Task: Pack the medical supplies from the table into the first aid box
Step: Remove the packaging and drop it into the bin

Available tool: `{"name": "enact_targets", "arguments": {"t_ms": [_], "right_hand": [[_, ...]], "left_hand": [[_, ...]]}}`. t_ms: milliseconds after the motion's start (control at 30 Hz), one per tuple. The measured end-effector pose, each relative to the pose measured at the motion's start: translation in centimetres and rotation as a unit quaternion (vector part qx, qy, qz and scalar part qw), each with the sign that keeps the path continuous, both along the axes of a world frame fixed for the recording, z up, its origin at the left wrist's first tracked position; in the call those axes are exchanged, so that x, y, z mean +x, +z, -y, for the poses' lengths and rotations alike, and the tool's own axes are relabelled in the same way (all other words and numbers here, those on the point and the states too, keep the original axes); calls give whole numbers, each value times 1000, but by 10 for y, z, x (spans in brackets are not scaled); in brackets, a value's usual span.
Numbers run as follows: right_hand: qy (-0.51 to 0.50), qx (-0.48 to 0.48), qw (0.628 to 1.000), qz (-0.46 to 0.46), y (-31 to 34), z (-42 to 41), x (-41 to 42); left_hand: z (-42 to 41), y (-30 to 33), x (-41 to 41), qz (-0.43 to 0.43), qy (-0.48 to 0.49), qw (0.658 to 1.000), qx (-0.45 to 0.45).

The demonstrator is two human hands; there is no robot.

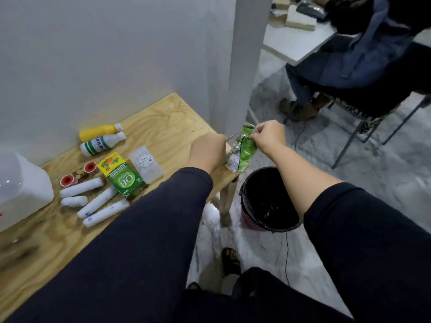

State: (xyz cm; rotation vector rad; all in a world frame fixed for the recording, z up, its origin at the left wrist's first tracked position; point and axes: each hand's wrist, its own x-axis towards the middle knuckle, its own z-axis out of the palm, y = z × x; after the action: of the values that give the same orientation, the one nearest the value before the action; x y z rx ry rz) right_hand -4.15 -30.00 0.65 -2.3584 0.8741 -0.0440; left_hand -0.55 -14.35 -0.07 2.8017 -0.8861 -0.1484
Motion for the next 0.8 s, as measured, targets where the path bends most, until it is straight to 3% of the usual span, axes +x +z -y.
{"name": "enact_targets", "arguments": {"t_ms": [133,300,500,667,800], "right_hand": [[-83,-60,995,18,24,56,-41],[-144,-85,986,-13,13,101,-82],[-157,-25,986,-57,-49,133,-100],[-151,41,984,-82,-96,142,-106],[-119,35,986,-116,-100,138,-100]], "left_hand": [[68,15,-20,2,-42,997,-60],[134,-2,-45,-78,-60,991,-87],[178,-58,-57,-165,-66,983,-52],[182,-101,-57,-178,-65,981,30],[175,-105,-50,-175,-63,981,62]]}}
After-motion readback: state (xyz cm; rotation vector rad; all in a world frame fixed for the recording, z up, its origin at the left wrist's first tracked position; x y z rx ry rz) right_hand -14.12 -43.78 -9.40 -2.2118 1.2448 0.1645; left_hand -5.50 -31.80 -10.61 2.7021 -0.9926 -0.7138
